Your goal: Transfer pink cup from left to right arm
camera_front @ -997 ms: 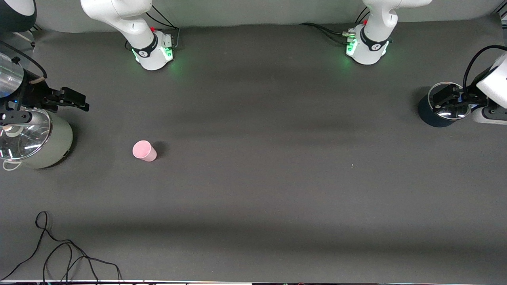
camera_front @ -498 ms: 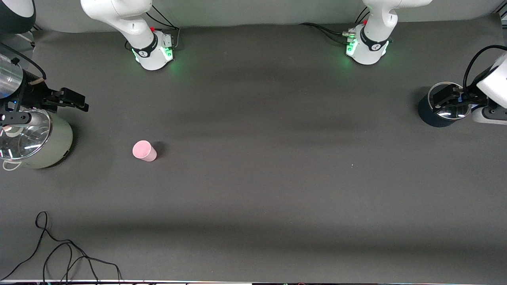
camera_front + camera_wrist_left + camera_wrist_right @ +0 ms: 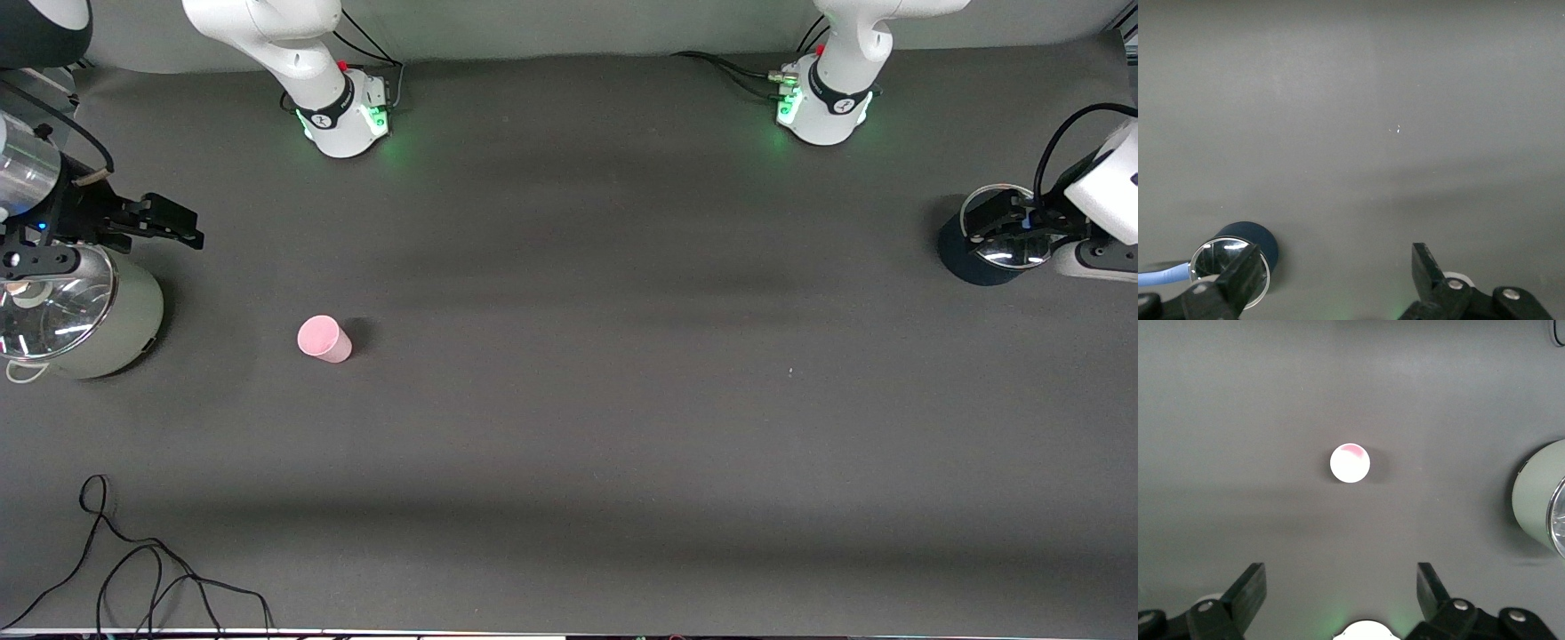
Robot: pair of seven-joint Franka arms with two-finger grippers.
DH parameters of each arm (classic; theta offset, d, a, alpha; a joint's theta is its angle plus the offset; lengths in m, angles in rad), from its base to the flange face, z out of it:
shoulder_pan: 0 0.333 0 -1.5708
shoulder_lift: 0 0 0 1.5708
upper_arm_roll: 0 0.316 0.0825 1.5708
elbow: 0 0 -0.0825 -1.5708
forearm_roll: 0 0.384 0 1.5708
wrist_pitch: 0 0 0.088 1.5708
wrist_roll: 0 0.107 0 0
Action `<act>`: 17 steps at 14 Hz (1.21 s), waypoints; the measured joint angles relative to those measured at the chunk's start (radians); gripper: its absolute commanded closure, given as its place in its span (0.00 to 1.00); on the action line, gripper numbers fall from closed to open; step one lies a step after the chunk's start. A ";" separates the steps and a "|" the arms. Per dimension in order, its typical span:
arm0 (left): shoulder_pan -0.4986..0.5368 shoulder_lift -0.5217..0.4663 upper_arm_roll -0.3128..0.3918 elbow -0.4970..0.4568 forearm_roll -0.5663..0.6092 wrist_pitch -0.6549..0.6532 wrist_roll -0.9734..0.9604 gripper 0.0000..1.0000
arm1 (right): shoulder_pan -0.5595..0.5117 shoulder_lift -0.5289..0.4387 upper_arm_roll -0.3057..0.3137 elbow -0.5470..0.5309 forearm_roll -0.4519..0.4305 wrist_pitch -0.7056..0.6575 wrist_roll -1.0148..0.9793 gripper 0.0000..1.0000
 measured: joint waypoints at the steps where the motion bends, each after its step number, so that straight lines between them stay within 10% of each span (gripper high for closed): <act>1: 0.000 0.000 0.000 -0.001 0.000 -0.001 0.000 0.01 | 0.007 0.000 0.000 0.001 -0.003 0.000 0.000 0.00; 17: 0.006 0.000 0.000 -0.010 -0.001 -0.001 0.000 0.01 | 0.011 0.007 -0.010 0.002 -0.003 0.031 0.000 0.00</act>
